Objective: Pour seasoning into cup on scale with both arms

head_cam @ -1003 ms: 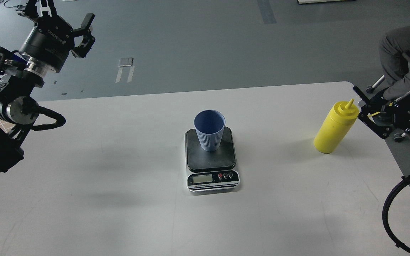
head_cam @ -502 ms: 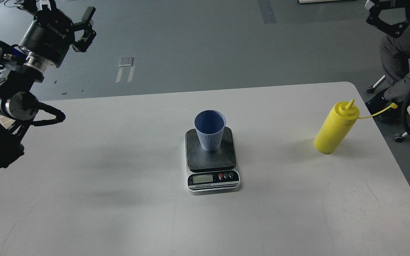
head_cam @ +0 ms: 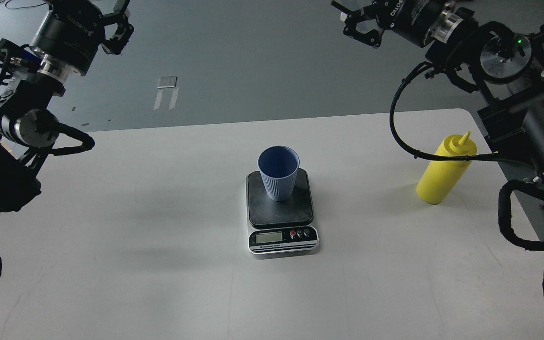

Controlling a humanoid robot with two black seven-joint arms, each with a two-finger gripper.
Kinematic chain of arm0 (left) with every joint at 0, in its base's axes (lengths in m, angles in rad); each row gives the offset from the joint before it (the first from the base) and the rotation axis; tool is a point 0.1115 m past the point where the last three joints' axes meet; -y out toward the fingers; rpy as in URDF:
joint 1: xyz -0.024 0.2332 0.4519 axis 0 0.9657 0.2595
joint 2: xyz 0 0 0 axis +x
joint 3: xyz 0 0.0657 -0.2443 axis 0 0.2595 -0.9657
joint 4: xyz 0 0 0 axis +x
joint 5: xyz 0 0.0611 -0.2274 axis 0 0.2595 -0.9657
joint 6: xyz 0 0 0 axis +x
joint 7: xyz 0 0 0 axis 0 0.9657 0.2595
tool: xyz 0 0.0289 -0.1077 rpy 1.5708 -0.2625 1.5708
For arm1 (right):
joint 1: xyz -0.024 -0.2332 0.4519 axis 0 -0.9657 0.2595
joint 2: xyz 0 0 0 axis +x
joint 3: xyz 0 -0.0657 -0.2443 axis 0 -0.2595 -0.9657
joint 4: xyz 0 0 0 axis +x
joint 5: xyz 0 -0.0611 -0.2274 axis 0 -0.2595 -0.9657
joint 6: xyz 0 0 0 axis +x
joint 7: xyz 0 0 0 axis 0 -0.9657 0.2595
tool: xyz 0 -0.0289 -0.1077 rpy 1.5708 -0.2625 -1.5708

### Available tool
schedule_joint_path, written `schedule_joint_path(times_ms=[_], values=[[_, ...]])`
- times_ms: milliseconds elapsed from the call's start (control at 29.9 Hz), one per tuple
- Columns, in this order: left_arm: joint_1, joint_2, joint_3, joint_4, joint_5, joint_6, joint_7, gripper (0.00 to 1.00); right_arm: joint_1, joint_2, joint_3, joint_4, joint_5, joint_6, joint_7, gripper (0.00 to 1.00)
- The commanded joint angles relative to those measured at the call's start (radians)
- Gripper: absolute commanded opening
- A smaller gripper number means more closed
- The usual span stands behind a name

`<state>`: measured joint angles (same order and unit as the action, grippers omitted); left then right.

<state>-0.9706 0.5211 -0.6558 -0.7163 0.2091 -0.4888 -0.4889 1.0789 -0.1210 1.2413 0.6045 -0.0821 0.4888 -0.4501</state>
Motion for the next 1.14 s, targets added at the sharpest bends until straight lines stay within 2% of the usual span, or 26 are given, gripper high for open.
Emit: schedule_joint_path(times_ms=[0,201,401,535,1104], values=[[0.000,-0.009,-0.001,0.000,0.000,0.000,0.000,0.98,0.004,0.035,0.000,-0.037,-0.024,0.000,0.021,1.00],[0.000,-0.019,-0.015,0.000,-0.004,0.000,0.007,0.98,0.001,0.035,-0.002,-0.055,-0.148,0.000,0.074,1.00],[0.001,-0.056,-0.016,0.008,-0.008,0.000,0.000,0.98,-0.008,0.031,-0.002,-0.046,-0.299,0.000,0.172,1.00],[0.000,-0.078,-0.015,0.035,-0.004,0.000,0.000,0.98,-0.010,0.024,-0.002,-0.037,-0.405,0.000,0.206,1.00],[-0.002,-0.096,0.001,0.052,0.009,0.000,0.001,0.98,-0.054,-0.012,0.012,-0.022,-0.418,0.000,0.212,1.00]])
